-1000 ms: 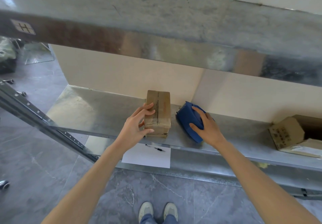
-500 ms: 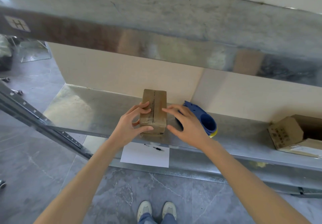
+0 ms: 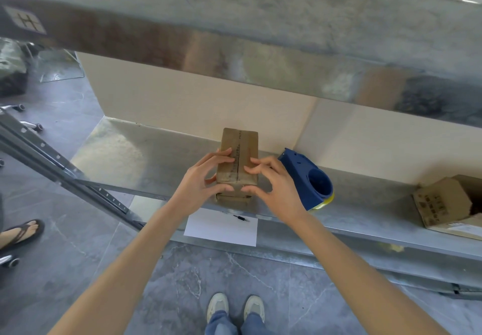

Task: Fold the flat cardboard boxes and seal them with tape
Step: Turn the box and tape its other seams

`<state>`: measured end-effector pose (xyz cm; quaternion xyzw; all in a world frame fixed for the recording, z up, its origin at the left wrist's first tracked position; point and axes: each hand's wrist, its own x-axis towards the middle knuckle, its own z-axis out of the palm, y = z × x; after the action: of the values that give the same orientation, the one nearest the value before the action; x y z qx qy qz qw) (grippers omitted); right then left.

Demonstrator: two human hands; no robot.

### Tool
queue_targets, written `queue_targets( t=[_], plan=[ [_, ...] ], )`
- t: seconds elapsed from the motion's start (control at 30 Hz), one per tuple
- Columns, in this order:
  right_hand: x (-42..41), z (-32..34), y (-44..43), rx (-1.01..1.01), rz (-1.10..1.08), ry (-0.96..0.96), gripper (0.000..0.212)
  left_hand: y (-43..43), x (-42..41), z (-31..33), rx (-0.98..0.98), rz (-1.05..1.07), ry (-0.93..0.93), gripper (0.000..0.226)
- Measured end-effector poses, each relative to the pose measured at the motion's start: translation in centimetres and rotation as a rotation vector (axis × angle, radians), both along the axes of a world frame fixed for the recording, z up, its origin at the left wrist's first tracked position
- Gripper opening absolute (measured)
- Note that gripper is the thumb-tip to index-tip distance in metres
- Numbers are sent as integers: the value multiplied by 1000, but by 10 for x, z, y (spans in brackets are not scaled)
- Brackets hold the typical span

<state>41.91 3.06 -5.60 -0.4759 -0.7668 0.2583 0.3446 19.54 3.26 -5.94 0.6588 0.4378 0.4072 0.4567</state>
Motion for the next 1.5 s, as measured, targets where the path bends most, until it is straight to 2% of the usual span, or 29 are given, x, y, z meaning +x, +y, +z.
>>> queue_targets(
  t=[0.13, 0.37, 0.57, 0.73, 0.87, 1.03, 1.13, 1.2, 1.33, 1.5],
  plan=[
    [11, 11, 8, -153, 80, -16, 43, 4, -7, 5, -41, -70, 15, 65],
    [10, 27, 11, -226, 109, -92, 53, 7, -7, 4, -34, -47, 27, 59],
    [-11, 19, 9, -136, -26, -24, 36, 1, 3, -1, 62, 68, 64, 42],
    [-5, 13, 8, -135, -14, 31, 31, 3, -3, -7, 75, 71, 144, 38],
    [-4, 15, 9, -146, -13, 31, 29, 2, 0, -7, 36, 88, 116, 35],
    [2, 22, 7, -209, 58, 34, 34, -2, -1, 4, -95, 60, -61, 40],
    [7, 25, 6, -218, 73, 10, 51, -2, 0, 8, -132, 78, -77, 49],
    [5, 24, 8, -192, 50, -19, 54, -1, 1, 7, -102, 91, -44, 52],
    [1, 17, 10, -127, -8, 13, 38, 2, 2, -4, 19, 113, 35, 44],
    [-4, 8, 10, -84, -49, 79, 31, 2, 3, -10, 49, 126, 1, 37]
  ],
)
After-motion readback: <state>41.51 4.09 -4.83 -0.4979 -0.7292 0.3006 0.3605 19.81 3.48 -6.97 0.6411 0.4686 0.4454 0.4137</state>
